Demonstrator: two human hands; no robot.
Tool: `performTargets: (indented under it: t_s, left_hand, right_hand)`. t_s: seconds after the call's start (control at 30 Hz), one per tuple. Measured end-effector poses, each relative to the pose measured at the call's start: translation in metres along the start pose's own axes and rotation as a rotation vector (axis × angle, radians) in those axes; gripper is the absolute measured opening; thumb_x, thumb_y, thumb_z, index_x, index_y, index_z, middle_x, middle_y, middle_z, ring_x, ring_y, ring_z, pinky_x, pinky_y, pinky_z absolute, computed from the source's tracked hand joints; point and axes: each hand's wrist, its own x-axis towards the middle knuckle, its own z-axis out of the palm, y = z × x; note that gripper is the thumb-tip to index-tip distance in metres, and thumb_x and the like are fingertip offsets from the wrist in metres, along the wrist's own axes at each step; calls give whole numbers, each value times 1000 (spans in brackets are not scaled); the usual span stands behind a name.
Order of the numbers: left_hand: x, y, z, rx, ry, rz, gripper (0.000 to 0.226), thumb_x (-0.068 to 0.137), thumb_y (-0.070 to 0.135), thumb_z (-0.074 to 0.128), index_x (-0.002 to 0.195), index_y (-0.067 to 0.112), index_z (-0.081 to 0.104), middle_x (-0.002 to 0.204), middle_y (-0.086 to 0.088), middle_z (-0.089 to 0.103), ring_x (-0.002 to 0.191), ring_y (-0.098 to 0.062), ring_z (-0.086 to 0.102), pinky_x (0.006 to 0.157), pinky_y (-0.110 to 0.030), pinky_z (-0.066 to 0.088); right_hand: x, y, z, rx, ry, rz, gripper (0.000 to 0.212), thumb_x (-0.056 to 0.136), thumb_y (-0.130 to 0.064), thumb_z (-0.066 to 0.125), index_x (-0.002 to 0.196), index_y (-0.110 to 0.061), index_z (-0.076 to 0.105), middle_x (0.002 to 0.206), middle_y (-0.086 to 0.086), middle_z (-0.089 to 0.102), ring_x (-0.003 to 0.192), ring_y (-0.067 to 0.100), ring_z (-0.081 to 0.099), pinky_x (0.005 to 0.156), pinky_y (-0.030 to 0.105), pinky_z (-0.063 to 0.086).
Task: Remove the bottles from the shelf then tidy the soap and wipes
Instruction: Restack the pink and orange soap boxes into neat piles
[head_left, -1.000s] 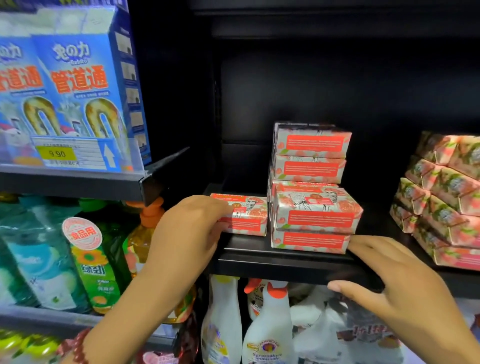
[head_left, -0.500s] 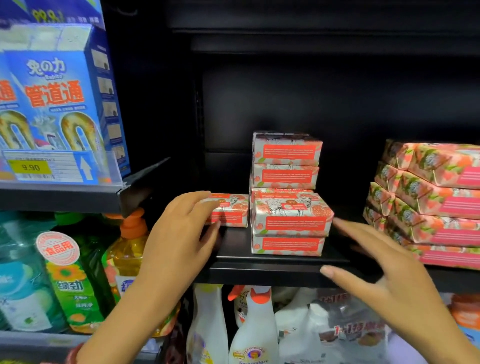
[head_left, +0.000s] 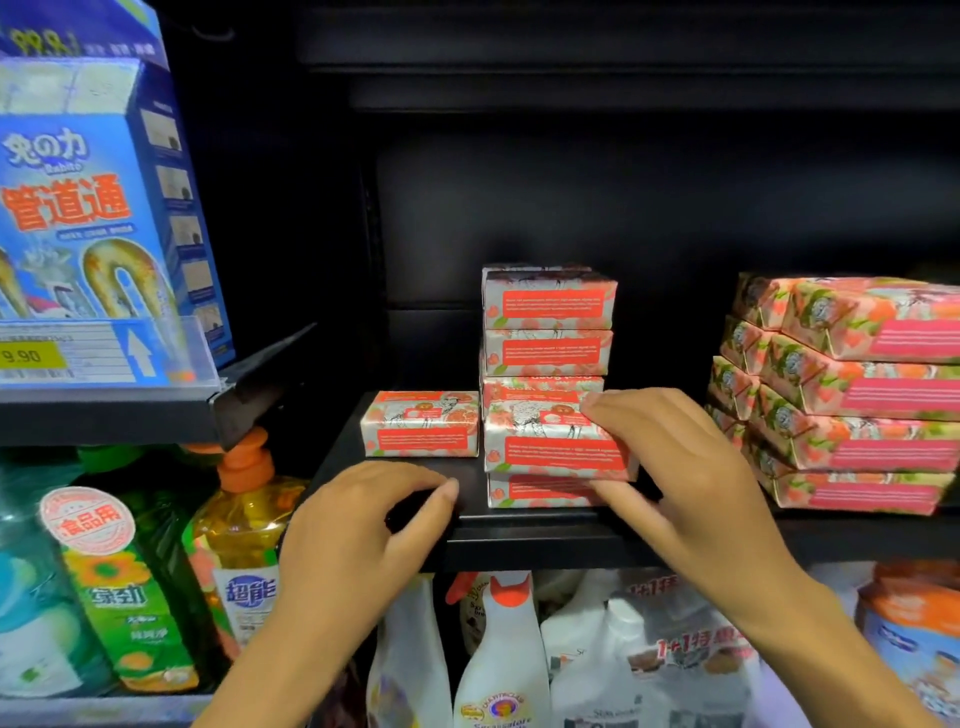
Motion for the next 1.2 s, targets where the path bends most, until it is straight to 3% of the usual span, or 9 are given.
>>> performTargets:
  t_s: [0.1, 0.2, 0.3, 0.4, 0.57, 0.67, 0.87, 1.03, 1.2]
  left_hand:
    - [6, 11, -9, -245, 129, -38, 36, 83, 47, 48, 65, 24, 69, 73, 18, 67, 70, 1, 63, 57, -6, 42]
    - [21, 28, -19, -446, -4, -191, 47, 73, 64, 47, 62, 25, 72, 65, 10, 70, 61, -4, 66, 53, -10, 46]
    - [30, 37, -22, -701, -256, -348, 46, 65, 60, 66, 84, 18, 74, 80, 1, 74, 71, -14, 71, 52, -18, 52]
    - [30, 45, -25, -851, -211, -421, 46, 65, 34, 82, 98, 7, 68, 88, -2, 75, 81, -17, 72, 55, -20, 54]
    - [19, 52, -27, -728, 1, -204, 34, 65, 22, 75, 98, 19, 66, 86, 7, 74, 80, -8, 71, 64, -16, 55]
    - [17, 55, -23, -763, 45, -101, 38, 68, 13, 76, 103, 19, 62, 97, 15, 72, 92, -1, 68, 70, -11, 52]
    - [25, 46, -18, -769, 72, -13, 50, 66, 22, 84, 110, 22, 59, 109, 14, 67, 105, -3, 62, 79, -10, 50]
    - [32, 36, -17, -758, -81, -127, 88, 41, 44, 81, 123, 30, 52, 113, 24, 64, 103, 3, 62, 75, -10, 50]
    - [35, 37, -20, -689, -185, -29, 72, 49, 36, 84, 115, 31, 57, 109, 19, 67, 100, -1, 64, 74, -12, 51]
  right_hand:
    - [-3, -3, 0, -19, 83, -109, 37, 93, -30, 51, 121, -6, 52, 120, 11, 60, 118, 20, 50, 107, 24, 34]
    - [-2, -12, 1, -26, 191, -195, 31, 92, -20, 54, 119, -4, 51, 120, 14, 59, 120, 24, 49, 109, 29, 34]
    - [3, -20, 2, 13, 255, -222, 31, 88, -11, 58, 117, -3, 52, 124, 11, 53, 123, 24, 47, 109, 29, 32]
    - [8, -23, 3, 73, 207, -205, 38, 84, -16, 63, 118, -8, 50, 129, 7, 47, 127, 21, 43, 109, 29, 33]
    - [14, -27, -18, 598, 68, 179, 83, 71, -44, 72, 143, -33, 31, 140, -13, 42, 128, 7, 44, 100, 16, 39]
    - [22, -23, -24, 765, -20, 283, 81, 68, -47, 69, 140, -41, 32, 133, -24, 49, 121, -2, 48, 94, 14, 43]
    - [32, -23, -29, 505, 60, 144, 42, 74, -40, 64, 113, -27, 57, 111, -18, 60, 109, -1, 55, 87, 11, 46]
    - [24, -23, -13, 277, 258, -51, 25, 83, -21, 58, 106, -14, 53, 111, -3, 55, 111, 5, 51, 96, 14, 40]
    - [23, -21, -8, 299, 234, -101, 29, 78, -13, 59, 105, -15, 50, 118, 0, 50, 117, 14, 48, 100, 22, 40]
